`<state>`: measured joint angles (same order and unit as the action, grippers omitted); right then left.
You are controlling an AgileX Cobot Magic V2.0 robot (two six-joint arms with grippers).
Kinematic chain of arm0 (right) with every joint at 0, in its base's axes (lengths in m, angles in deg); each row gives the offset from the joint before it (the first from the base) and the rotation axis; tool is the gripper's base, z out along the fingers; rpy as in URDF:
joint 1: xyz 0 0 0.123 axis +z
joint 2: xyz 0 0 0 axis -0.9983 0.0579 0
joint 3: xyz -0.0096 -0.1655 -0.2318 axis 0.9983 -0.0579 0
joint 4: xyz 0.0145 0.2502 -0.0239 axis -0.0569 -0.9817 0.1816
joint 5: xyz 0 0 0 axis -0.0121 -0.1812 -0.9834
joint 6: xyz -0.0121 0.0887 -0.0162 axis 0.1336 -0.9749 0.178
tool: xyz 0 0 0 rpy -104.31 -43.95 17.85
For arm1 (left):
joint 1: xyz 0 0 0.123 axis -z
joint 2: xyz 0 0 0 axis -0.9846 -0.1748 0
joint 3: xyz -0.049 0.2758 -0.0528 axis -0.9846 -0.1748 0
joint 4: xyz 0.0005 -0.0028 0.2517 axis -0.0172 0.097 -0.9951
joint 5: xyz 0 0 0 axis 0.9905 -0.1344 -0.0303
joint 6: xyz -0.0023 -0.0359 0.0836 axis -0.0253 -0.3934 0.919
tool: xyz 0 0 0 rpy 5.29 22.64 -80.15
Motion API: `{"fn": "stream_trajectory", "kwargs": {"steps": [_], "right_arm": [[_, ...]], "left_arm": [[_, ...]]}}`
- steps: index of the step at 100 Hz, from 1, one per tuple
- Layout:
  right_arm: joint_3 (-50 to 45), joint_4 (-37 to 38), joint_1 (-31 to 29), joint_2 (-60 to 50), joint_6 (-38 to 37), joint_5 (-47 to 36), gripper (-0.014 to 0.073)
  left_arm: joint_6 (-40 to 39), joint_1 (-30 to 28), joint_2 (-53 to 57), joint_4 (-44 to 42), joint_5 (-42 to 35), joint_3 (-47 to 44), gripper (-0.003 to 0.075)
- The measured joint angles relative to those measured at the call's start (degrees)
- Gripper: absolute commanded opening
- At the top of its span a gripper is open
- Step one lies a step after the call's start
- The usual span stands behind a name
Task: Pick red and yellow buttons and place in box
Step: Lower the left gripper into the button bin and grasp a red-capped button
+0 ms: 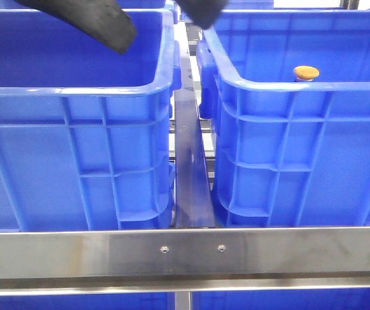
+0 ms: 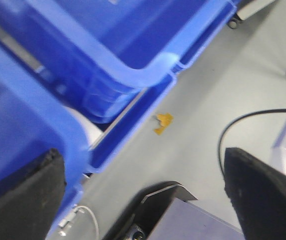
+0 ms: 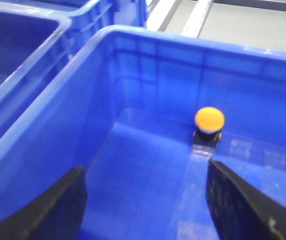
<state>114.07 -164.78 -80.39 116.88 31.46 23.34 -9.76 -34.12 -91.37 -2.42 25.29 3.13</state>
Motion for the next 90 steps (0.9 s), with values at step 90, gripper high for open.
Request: {"fn": "stream_trajectory", "kwargs": {"steps": [90], "right_arm": [[-8.3, 0.0, 0.0, -9.9, 0.1, 1.0, 0.0526]], "left_arm": [[-0.9, -30.6, -12.6, -11.4, -2.3, 0.0, 0.0607]]}}
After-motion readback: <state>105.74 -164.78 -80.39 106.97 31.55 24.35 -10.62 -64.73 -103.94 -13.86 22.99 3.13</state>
